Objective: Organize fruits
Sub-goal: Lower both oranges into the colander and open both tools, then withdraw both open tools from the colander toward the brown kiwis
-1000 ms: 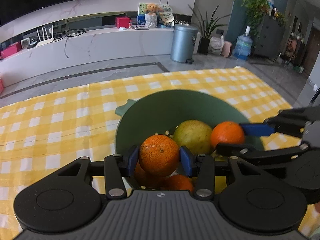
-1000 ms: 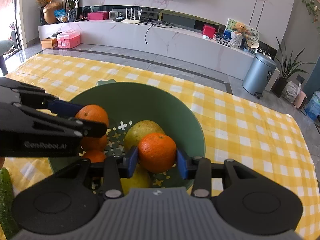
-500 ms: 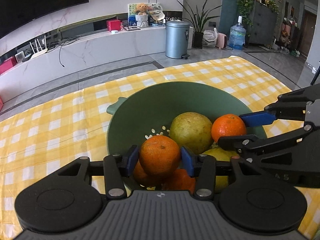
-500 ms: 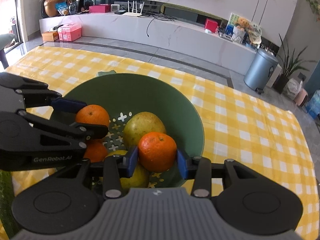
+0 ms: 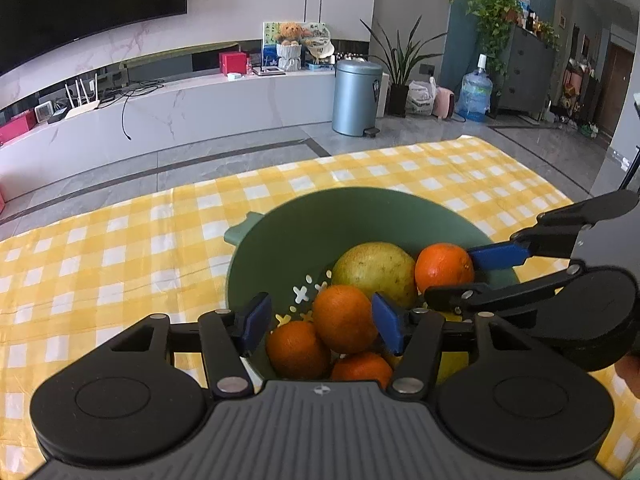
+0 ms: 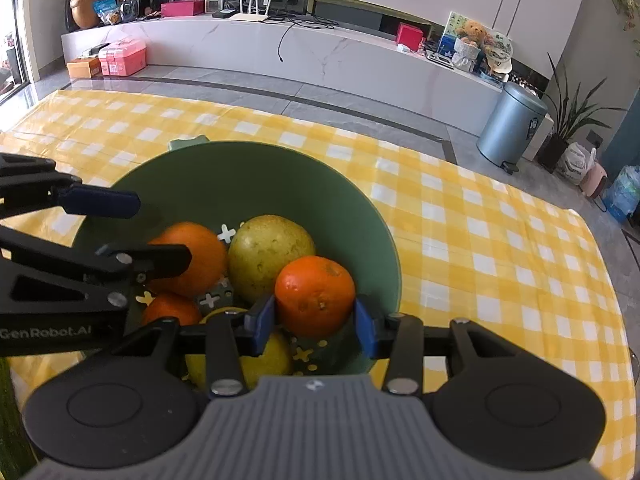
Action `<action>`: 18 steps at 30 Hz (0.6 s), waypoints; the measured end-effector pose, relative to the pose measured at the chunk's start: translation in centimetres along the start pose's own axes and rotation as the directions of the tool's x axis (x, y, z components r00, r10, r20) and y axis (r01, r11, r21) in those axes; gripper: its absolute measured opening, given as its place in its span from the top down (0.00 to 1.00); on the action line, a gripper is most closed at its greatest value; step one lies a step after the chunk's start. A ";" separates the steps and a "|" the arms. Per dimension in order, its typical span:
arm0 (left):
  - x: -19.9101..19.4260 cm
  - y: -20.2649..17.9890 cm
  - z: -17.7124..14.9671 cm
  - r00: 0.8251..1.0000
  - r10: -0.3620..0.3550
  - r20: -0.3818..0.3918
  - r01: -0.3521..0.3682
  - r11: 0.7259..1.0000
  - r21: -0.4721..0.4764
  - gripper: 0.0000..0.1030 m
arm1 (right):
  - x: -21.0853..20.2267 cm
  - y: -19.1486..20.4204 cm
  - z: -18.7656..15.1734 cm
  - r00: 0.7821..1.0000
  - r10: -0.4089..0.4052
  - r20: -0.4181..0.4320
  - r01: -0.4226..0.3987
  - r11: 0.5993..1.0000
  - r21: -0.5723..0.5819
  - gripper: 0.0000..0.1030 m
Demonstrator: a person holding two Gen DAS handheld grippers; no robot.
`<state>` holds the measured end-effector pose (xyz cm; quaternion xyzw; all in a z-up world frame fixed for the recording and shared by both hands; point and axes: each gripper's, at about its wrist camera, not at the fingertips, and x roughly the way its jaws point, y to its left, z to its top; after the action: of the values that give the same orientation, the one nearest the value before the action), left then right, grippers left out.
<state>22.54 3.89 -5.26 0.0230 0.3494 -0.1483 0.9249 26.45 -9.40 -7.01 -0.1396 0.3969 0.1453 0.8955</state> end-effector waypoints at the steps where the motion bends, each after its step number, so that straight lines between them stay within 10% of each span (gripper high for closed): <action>1: -0.2 0.1 0.1 1.000 0.000 0.005 0.000 1.000 -0.002 0.34 | -0.1 0.1 0.0 1.000 -0.003 0.000 0.003 1.000 -0.003 0.60; 18: -4.6 0.3 0.4 0.997 0.004 0.079 -0.003 1.000 -0.005 0.33 | -6.3 1.1 -0.8 0.979 -0.045 0.199 0.038 0.999 0.036 0.42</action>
<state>19.62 5.29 -2.00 0.0156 0.3131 -0.1467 0.9382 21.50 -9.61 -2.95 -0.1183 0.3044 0.1335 0.9357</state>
